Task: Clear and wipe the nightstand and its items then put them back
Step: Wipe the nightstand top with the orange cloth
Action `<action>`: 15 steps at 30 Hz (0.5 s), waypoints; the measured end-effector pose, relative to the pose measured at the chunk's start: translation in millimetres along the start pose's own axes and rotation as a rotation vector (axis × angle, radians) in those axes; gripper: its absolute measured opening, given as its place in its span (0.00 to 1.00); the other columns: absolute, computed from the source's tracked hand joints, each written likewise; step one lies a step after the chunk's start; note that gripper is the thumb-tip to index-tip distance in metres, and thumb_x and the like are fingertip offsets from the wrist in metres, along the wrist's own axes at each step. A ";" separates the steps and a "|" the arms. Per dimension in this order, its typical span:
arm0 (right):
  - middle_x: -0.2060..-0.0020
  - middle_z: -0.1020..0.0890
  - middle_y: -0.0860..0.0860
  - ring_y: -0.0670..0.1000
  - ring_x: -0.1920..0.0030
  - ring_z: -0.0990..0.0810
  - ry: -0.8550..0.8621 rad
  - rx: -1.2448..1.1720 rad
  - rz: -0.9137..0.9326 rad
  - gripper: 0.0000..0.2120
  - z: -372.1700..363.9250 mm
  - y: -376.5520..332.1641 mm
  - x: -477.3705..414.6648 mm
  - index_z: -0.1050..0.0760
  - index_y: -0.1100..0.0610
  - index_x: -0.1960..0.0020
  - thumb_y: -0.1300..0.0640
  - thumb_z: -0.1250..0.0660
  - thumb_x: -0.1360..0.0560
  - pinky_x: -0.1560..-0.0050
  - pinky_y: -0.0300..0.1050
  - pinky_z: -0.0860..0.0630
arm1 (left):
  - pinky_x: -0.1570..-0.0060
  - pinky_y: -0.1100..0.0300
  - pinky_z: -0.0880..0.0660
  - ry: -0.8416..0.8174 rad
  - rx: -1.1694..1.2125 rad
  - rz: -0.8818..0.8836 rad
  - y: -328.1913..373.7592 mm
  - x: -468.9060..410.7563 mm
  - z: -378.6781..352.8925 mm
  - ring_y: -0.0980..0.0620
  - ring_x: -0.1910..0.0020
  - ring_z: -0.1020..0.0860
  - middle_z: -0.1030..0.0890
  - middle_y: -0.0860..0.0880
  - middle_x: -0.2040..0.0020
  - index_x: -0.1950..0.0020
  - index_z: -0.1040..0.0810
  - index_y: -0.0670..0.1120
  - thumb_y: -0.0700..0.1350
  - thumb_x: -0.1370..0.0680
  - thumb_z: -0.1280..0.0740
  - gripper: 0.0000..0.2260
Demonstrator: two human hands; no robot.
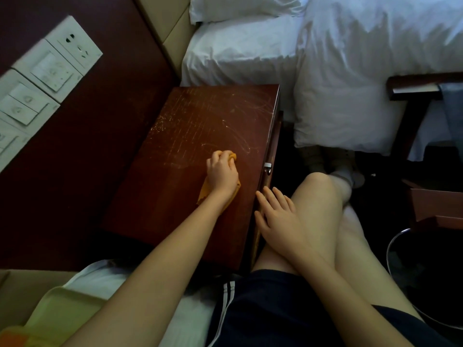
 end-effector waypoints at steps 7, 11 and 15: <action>0.26 0.42 0.52 0.53 0.25 0.50 0.013 -0.002 -0.020 0.24 -3.9 0.1 -0.4 0.43 0.53 0.25 0.50 0.46 0.20 0.28 0.47 0.55 | 0.44 0.58 0.34 -0.147 0.010 -0.322 21.0 22.1 -9.4 0.46 0.42 0.31 0.27 0.45 0.38 0.37 0.25 0.46 0.43 0.21 0.41 0.13; 0.26 0.39 0.53 0.54 0.25 0.47 0.032 -0.007 -0.027 0.23 -2.9 -0.3 -0.5 0.40 0.54 0.26 0.51 0.45 0.20 0.28 0.49 0.53 | 0.47 0.62 0.35 -0.160 0.005 -0.456 3.9 41.1 -0.2 0.47 0.45 0.30 0.26 0.45 0.42 0.39 0.24 0.45 0.42 0.21 0.40 0.13; 0.27 0.39 0.53 0.54 0.25 0.46 0.038 -0.017 -0.031 0.23 -1.7 1.0 1.0 0.39 0.55 0.27 0.51 0.44 0.20 0.28 0.49 0.53 | 0.45 0.60 0.34 -0.085 -0.023 -0.285 -7.0 23.4 1.8 0.47 0.43 0.31 0.27 0.45 0.39 0.37 0.25 0.46 0.43 0.20 0.42 0.13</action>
Point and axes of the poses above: each hand's wrist, its own x-axis away from the middle knuckle, its own z-axis out of the back of the hand, y = z × x, the point moved 5 cm from there along -x, towards the middle knuckle
